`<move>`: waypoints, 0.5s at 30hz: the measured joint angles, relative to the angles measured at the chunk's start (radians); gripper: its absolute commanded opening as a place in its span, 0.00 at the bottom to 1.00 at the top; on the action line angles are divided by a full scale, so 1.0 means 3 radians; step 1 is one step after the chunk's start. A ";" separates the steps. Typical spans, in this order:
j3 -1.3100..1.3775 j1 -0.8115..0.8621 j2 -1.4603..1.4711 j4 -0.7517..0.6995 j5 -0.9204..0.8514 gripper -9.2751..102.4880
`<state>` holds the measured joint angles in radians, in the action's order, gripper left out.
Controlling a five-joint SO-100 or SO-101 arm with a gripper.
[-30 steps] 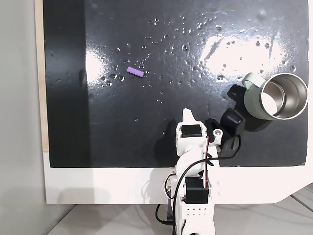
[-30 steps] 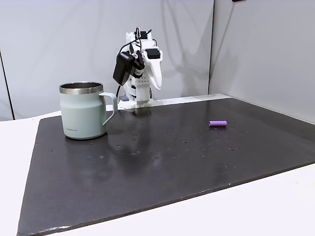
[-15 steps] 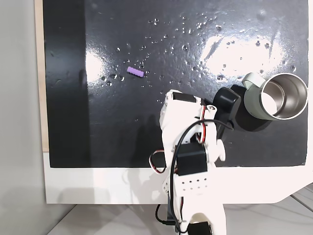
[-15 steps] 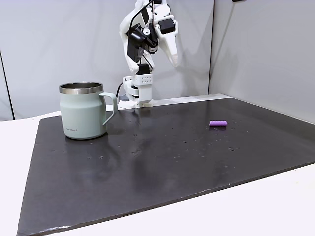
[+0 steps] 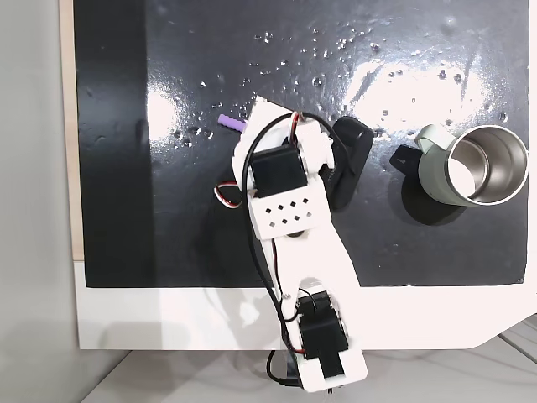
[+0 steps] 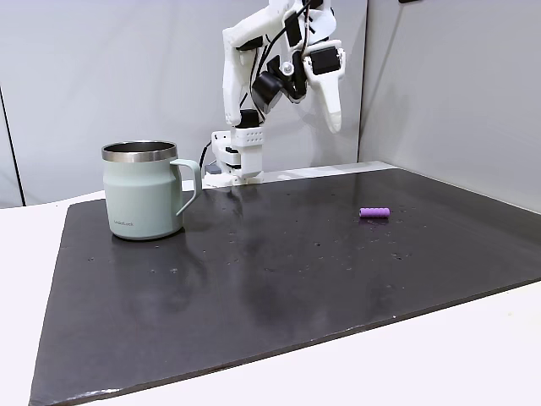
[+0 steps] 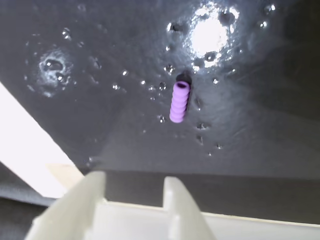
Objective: Grasp a pengrip and put it in the cup.
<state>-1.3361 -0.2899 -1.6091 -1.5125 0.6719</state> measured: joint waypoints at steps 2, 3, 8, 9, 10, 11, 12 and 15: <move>0.0046 -0.0077 0.0159 0.0056 0.0066 0.27; 0.0072 -0.0133 0.0230 0.0077 0.0102 0.28; 0.0256 -0.0317 0.0624 0.0220 0.0261 0.29; 0.0317 -0.0337 0.0711 0.0210 0.0281 0.29; 0.0378 -0.0363 0.0803 0.0225 0.0297 0.29; 0.0435 -0.0399 0.0879 0.0266 0.0317 0.29; 0.0476 -0.0445 0.0946 0.0307 0.0332 0.30; 0.0557 -0.0522 0.1130 0.0312 0.0373 0.30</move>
<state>-1.1689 -0.4464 -1.2701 -1.4189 0.7839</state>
